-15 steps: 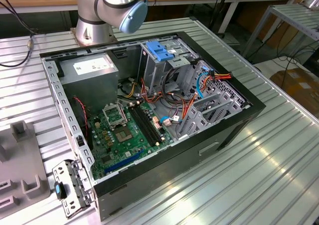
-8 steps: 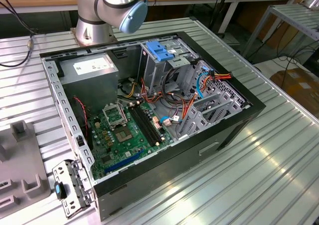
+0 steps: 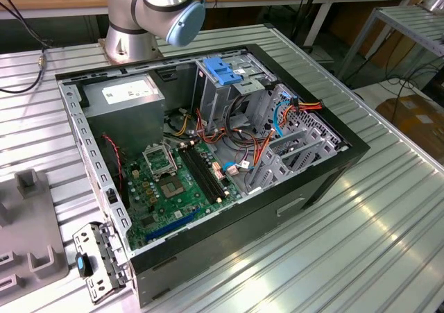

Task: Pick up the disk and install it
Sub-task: 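Pick up the disk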

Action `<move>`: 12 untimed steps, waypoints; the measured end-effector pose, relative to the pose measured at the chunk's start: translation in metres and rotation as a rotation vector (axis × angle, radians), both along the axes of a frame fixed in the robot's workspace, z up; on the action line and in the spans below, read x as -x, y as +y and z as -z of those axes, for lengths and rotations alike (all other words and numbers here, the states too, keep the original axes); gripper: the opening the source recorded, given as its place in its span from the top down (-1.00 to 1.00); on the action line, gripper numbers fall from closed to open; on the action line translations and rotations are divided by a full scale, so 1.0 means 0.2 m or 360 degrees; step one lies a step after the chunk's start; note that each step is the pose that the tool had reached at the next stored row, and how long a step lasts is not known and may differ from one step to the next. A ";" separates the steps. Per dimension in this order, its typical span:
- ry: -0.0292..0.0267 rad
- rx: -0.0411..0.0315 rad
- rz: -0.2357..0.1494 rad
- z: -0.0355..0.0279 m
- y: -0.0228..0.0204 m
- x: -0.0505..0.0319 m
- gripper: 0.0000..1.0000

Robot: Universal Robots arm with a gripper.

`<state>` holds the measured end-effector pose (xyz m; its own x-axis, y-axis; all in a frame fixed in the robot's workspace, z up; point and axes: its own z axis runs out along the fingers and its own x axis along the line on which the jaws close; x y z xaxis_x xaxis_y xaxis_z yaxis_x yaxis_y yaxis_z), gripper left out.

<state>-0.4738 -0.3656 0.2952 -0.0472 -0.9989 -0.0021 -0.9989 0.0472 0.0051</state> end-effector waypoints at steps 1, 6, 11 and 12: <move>0.00000 0.0000 -0.0013 0.000 0.000 0.000 0.25; 0.00000 0.0000 -0.0018 0.000 0.000 0.000 0.25; 0.00000 0.0000 -0.0018 0.000 0.000 0.000 0.25; 0.00000 0.0000 -0.0018 0.000 0.000 0.000 0.25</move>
<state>-0.4738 -0.3656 0.2952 -0.0361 -0.9993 -0.0022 -0.9993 0.0361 0.0051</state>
